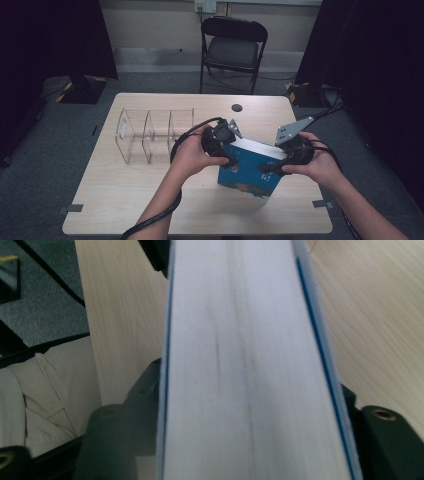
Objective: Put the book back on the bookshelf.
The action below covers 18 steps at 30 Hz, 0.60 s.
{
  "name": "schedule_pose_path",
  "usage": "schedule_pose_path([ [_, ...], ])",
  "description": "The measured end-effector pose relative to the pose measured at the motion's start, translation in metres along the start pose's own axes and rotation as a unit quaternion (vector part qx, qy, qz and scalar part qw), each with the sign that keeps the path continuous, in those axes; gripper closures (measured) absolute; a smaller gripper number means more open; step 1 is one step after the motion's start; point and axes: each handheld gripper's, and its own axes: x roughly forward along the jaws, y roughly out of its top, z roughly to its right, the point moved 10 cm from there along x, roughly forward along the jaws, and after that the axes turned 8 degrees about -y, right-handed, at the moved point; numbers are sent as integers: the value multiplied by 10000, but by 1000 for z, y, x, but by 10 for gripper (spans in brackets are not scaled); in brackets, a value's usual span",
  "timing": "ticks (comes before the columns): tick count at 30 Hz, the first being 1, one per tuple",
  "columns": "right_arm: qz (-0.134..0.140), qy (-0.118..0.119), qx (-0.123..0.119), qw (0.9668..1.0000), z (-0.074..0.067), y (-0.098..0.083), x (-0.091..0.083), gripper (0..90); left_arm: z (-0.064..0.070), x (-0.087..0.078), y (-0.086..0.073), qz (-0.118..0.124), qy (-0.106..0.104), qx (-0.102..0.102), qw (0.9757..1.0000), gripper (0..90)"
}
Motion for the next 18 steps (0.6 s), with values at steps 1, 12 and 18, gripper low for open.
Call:
schedule_pose_path([
  [1, 37, -14, 47, 10000, 2, -1, 0, 330, 1, -1, 0, -22, 0, 26, 10000, 384],
  [12, -348, -20, 53, 9994, 7, -7, -2, 276, 8, -5, -4, -82, -56, -41, 9999, 447],
  [18, -544, -38, 33, 9985, 11, -13, -4, 270, 11, -6, -6, -141, -38, -87, 9999, 457],
])
